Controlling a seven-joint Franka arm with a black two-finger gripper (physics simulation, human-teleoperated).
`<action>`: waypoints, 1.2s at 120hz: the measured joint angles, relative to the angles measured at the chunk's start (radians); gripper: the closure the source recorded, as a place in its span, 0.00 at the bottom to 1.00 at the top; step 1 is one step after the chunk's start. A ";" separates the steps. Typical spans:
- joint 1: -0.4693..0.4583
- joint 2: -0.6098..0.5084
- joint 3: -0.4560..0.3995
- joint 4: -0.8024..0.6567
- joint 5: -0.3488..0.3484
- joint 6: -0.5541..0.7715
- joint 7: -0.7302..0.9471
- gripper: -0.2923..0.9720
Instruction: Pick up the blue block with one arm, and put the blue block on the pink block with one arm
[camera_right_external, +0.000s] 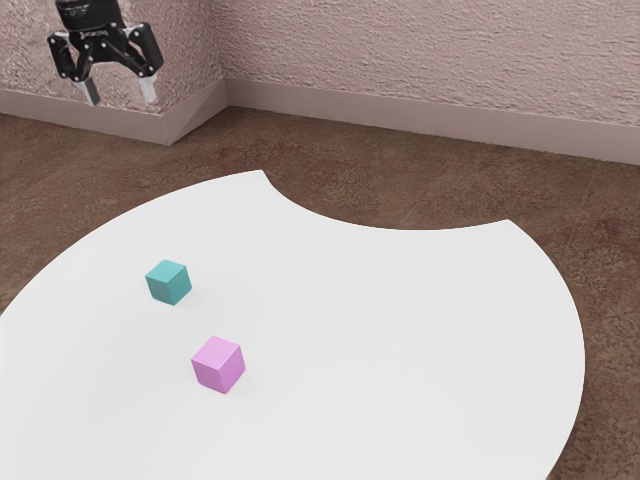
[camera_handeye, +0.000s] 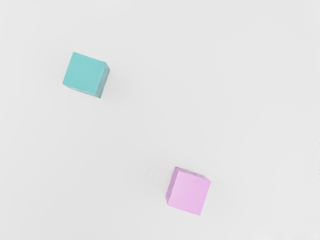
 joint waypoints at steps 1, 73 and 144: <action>-0.005 0.000 0.000 0.000 0.002 0.001 0.001 0.25; -0.082 -0.105 -0.005 0.249 0.049 -0.075 0.051 0.25; -0.220 0.039 0.247 -0.354 0.155 0.351 0.062 0.25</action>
